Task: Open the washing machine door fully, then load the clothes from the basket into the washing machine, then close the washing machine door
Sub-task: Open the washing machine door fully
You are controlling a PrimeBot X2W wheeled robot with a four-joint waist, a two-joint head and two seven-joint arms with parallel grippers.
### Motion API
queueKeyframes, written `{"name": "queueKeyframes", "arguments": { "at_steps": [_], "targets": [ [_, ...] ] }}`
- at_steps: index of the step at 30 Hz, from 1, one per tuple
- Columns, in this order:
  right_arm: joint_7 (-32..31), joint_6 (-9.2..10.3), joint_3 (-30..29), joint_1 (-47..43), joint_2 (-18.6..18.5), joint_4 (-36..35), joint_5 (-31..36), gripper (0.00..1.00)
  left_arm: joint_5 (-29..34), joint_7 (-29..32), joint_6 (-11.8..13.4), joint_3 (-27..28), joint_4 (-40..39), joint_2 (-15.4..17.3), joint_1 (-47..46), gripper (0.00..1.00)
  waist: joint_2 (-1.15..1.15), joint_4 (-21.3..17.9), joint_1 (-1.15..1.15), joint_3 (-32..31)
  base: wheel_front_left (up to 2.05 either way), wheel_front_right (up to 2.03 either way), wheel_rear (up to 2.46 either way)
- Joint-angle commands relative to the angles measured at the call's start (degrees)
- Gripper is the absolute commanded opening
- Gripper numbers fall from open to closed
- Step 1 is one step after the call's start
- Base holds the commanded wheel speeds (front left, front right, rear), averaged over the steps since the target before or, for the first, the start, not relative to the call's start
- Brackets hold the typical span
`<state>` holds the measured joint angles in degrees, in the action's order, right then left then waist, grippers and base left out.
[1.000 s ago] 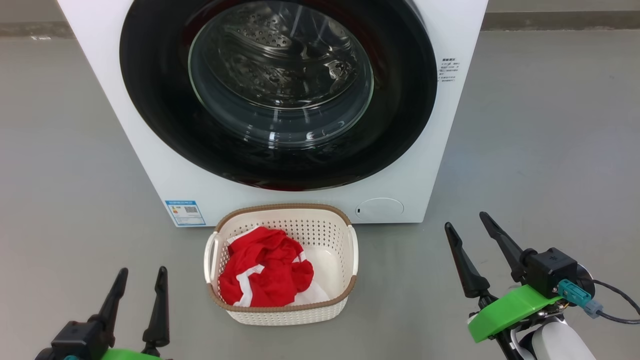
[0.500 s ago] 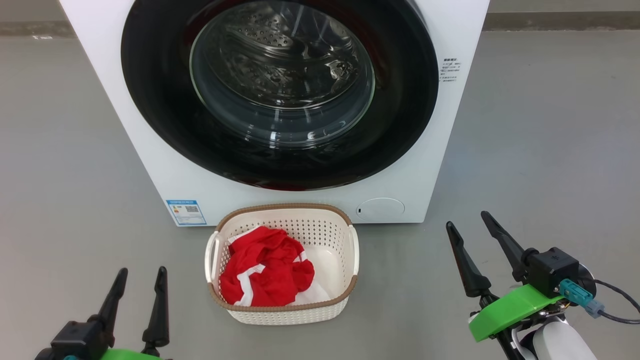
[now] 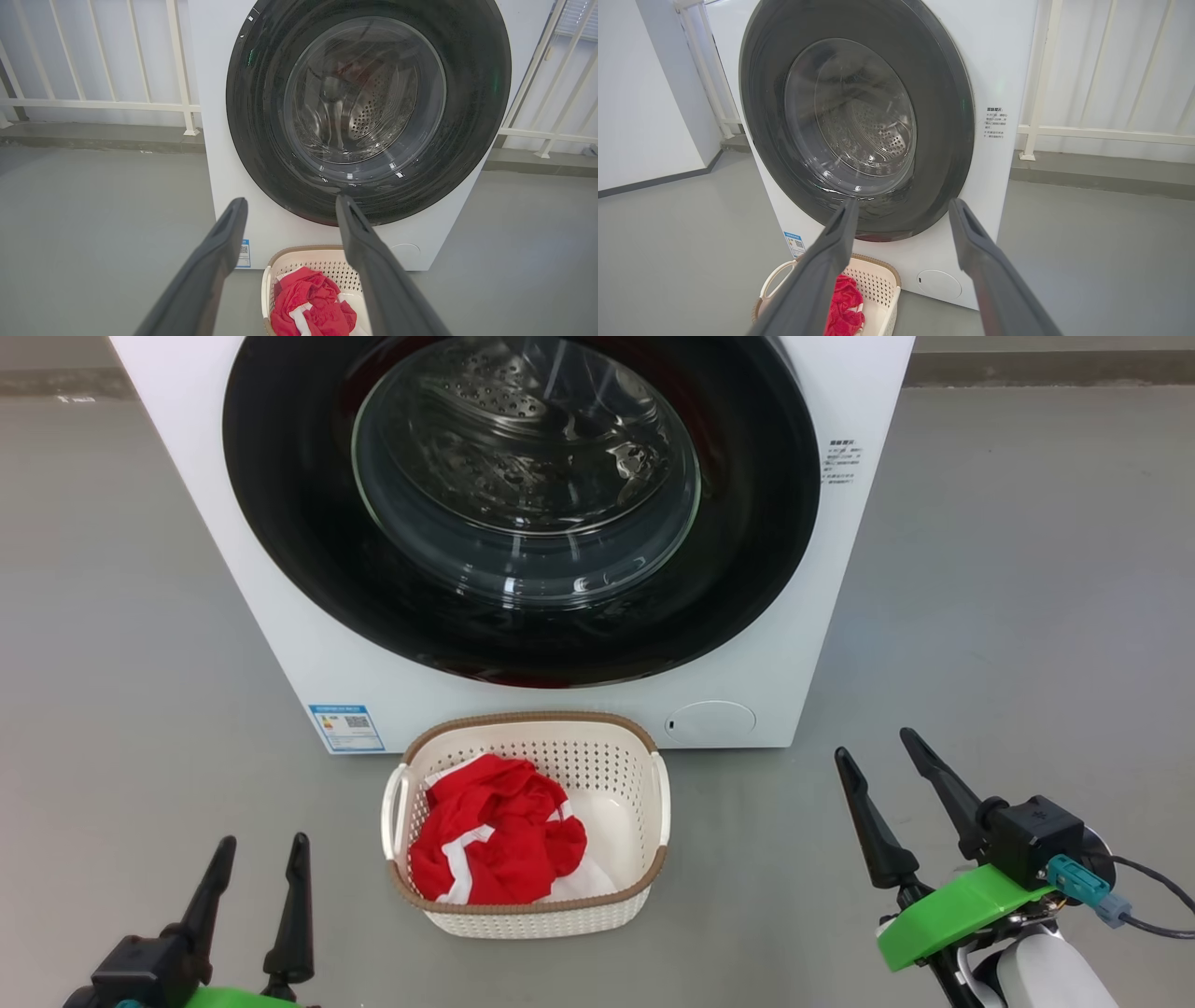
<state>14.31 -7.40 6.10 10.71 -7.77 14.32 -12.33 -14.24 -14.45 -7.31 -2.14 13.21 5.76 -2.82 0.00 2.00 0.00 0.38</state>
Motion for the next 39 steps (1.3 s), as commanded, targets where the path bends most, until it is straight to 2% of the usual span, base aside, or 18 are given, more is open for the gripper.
{"name": "queueKeyframes", "arguments": {
  "at_steps": [1,16,33,34,35,38,39],
  "targets": [
    [0.69,-0.09,0.99,2.5,-0.41,-1.26,-0.32,1.0,-0.4,-0.55,-0.18,1.98,-1.41,1.4,-2.52,1.0,0.0,0.05,0.0,0.11,0.0,0.0,0.0],
    [0.69,-0.09,1.35,6.89,-1.22,-0.78,-0.51,1.0,-1.32,-0.55,-0.18,0.92,-2.35,2.5,-2.76,1.0,0.0,0.22,0.0,2.64,0.0,0.0,0.0],
    [0.69,-0.09,-0.46,14.8,-3.89,-1.81,-2.16,1.0,-2.85,-0.55,-0.18,-0.93,-3.57,4.18,-5.12,1.0,0.0,1.73,0.0,8.6,0.0,0.0,0.0],
    [0.69,-0.09,-0.67,15.1,-3.99,-2.03,-2.36,0.97,-2.92,-0.55,-0.18,-0.95,-3.63,4.23,-5.21,1.0,0.0,1.81,0.0,8.88,0.0,0.0,0.0],
    [0.69,-0.09,-0.99,15.44,-4.02,-2.32,-2.81,0.89,-2.97,-0.55,-0.18,-0.96,-3.72,4.27,-5.33,1.0,0.0,1.91,0.0,9.19,0.0,0.0,0.0],
    [0.69,-0.09,-1.67,16.52,-4.54,-2.85,-4.22,0.51,-3.1,-0.55,-0.18,-0.99,-3.97,4.36,-5.66,1.0,0.0,2.13,0.0,9.94,0.0,0.0,0.0],
    [0.69,-0.09,-1.8,16.91,-4.73,-2.94,-4.82,0.43,-3.15,-0.55,-0.18,-0.98,-4.03,4.36,-5.68,1.0,0.0,2.15,0.0,10.11,0.0,0.0,0.0]
  ]
}}
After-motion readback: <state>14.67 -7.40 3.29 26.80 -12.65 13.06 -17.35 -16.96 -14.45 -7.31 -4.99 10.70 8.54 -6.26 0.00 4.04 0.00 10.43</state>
